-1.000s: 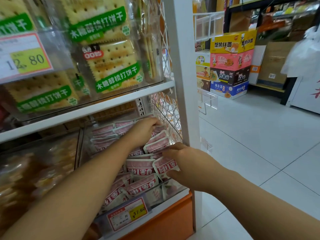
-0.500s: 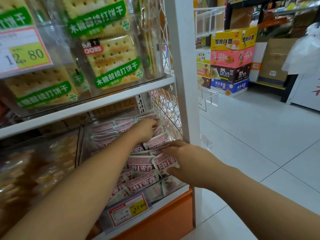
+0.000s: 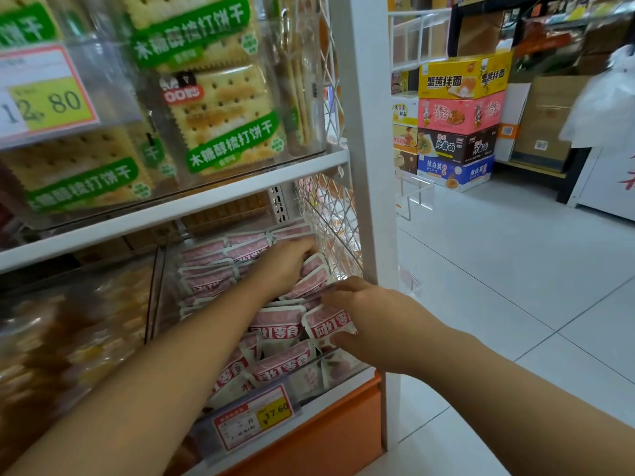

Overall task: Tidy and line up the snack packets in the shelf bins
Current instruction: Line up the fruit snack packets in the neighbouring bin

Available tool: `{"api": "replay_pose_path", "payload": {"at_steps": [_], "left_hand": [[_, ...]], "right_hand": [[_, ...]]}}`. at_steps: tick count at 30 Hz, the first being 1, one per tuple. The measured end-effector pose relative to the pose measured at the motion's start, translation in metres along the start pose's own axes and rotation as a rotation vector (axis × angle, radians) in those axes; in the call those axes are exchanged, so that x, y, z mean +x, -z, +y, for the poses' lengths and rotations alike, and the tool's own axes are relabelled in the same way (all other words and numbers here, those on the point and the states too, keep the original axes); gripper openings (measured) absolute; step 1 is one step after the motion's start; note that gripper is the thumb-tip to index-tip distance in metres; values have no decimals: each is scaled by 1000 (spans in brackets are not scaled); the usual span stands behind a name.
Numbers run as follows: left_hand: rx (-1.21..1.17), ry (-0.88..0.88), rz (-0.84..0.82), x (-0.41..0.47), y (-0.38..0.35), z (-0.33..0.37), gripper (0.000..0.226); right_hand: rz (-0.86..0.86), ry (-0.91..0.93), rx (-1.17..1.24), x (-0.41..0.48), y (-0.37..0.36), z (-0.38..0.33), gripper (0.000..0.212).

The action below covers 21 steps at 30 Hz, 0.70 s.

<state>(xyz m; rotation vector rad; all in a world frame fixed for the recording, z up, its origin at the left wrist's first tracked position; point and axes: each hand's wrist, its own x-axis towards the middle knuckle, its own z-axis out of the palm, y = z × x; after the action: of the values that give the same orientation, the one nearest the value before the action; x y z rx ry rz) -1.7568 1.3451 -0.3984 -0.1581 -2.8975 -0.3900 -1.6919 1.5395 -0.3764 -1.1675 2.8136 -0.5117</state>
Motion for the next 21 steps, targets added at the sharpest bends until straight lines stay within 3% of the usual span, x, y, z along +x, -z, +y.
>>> {"api": "replay_pose_path", "payload": {"at_steps": [2,8,10,13,21], "left_hand": [[45,-1,-13,2,4,4,23],[-197,133,71,-2,36,19,24],[-184,166,-93,-15,41,24,35],[136,182,-412,-42,26,29,63],[239,52,-420,-30,14,16,54]], "right_hand": [[-12,-7,0,-1,0,-1,51],[-22,-13,-15,-3,2,-1,53],[-33,-15,-21,-2,1,-1,54],[-40,-20,-43,-1,0,-1,54],[-69,-80,-259,5,-13,-6,52]]}}
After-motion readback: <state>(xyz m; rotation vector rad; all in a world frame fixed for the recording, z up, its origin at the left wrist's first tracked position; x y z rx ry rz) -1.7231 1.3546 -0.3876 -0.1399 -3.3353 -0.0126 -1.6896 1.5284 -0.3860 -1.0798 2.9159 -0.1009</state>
